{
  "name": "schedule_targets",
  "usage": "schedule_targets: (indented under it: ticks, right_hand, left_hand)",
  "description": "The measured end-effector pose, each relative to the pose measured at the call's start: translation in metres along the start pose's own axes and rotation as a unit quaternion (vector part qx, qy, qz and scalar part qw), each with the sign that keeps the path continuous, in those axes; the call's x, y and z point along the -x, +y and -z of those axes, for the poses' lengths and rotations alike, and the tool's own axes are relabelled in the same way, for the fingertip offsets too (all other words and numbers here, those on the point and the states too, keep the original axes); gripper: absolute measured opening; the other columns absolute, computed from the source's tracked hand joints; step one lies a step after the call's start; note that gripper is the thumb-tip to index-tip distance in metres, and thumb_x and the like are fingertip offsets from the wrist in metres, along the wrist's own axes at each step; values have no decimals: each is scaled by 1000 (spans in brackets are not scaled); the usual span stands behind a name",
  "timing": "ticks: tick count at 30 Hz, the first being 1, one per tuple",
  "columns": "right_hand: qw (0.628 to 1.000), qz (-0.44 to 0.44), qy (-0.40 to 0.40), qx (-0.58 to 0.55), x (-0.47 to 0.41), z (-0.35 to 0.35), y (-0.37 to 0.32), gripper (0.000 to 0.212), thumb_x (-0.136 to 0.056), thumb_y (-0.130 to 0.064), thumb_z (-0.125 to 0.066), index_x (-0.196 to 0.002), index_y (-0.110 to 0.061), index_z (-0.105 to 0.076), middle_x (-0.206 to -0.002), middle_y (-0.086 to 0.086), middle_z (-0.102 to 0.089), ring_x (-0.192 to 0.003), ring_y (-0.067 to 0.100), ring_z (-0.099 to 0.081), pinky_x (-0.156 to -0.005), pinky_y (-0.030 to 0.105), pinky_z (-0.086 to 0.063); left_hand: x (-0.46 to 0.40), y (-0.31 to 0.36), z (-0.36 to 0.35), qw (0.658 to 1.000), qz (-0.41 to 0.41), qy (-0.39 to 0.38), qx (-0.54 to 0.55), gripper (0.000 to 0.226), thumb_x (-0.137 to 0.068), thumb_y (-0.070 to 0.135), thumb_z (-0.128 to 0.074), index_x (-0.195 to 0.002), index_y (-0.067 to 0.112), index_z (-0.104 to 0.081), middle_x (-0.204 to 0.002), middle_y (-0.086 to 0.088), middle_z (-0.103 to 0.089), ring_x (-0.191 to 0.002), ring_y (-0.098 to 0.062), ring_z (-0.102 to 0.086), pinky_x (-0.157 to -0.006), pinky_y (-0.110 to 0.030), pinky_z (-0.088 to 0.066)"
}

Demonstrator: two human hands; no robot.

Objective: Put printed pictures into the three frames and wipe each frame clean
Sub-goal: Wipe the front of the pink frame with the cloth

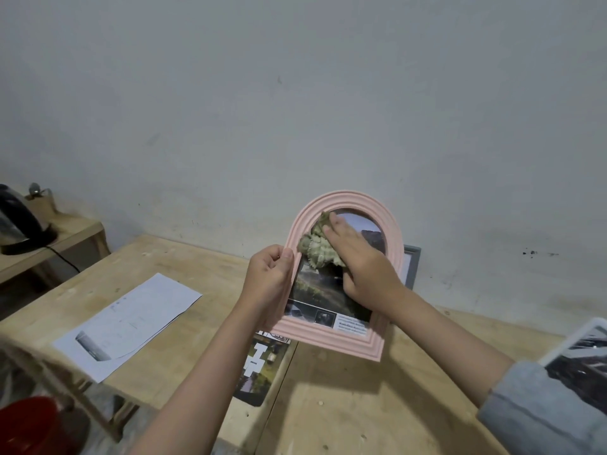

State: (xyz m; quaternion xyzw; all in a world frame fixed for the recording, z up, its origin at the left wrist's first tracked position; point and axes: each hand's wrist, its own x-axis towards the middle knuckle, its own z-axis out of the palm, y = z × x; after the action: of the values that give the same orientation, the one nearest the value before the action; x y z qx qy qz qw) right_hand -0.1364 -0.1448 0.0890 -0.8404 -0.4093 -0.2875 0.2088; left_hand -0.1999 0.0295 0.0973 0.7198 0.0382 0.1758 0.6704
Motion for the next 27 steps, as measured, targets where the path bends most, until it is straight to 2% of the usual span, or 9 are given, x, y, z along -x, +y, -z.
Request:
schedule_targets:
  ticks: [2, 6, 11, 15, 20, 22, 24, 26, 27]
  right_hand:
    - [999, 25, -14, -17, 4, -5, -9, 84, -58, 20, -47, -139, 3, -40, -149, 19, -32, -140, 29, -28, -111, 44, -33]
    - [995, 46, -73, -51, 23, -17, -28, 85, -62, 17, -45, -144, -5, -35, -153, 10, -26, -144, 20, -20, -115, 42, -27]
    - [982, 80, -136, -104, 39, -27, -41, 77, -63, 4, -37, -139, -7, -44, -149, 8, -36, -142, 16, -27, -115, 35, -28]
    - [962, 61, -187, -191, 46, -28, -50, 79, -59, 11, -39, -134, -11, -52, -142, 4, -48, -136, 8, -36, -112, 28, -33]
    - [913, -63, -276, -295, 23, -2, -45, 40, -86, -1, -50, -119, -21, -62, -112, -3, -66, -105, 10, -60, -92, 32, -49]
    - [914, -84, -249, -308, 12, 12, -38, 32, -89, -2, -51, -115, -16, -63, -105, -3, -67, -96, 6, -60, -85, 27, -51]
    - [949, -81, -134, -275, 2, 22, -29, 38, -86, 1, -50, -119, -12, -62, -106, -3, -67, -86, -2, -60, -74, 13, -49]
    - [985, -46, -3, -166, -7, 23, -13, 53, -78, 1, -39, -127, -5, -56, -121, 5, -63, -103, -1, -58, -89, 7, -42]
    - [993, -33, 32, -111, -10, 22, -4, 62, -73, -1, -32, -131, -3, -52, -131, 9, -57, -119, 10, -53, -101, 12, -37]
  left_hand:
    - [1, -2, 0, 1000, 7, 4, 21, 28, -100, 13, -46, -76, -1, -52, -53, -4, -43, -44, -11, -40, -42, -22, -34]
    - [-2, -8, 5, 990, 43, -8, 134, 28, -100, 9, -44, -78, -4, -55, -55, -5, -61, -52, -13, -60, -53, -25, -50]
    - [-8, -16, 14, 998, 25, 64, 10, 43, -98, 17, -48, -55, 16, -44, -45, 7, -35, -43, -10, -30, -46, -25, -25]
    - [-7, -12, 13, 995, 38, 95, 6, 40, -98, 17, -48, -58, 16, -44, -43, 10, -32, -39, -6, -27, -39, -18, -24]
    - [-5, -13, 16, 995, 41, 84, 18, 42, -98, 16, -48, -56, 17, -44, -43, 11, -32, -43, -10, -27, -43, -20, -24]
    - [-5, -8, 16, 996, 42, 77, 33, 38, -99, 14, -47, -60, 12, -44, -46, 5, -31, -41, -9, -27, -41, -19, -23]
    - [-6, -4, 17, 996, 39, 56, 65, 32, -99, 15, -47, -69, 3, -48, -54, -5, -30, -47, -15, -30, -46, -23, -25]
    - [-6, -3, 18, 998, 24, 41, 38, 31, -99, 16, -48, -80, -8, -52, -62, -11, -33, -54, -17, -30, -48, -26, -25]
    - [-6, -3, 17, 999, 15, 35, 24, 32, -98, 16, -48, -82, -12, -52, -64, -11, -35, -55, -17, -30, -48, -27, -25]
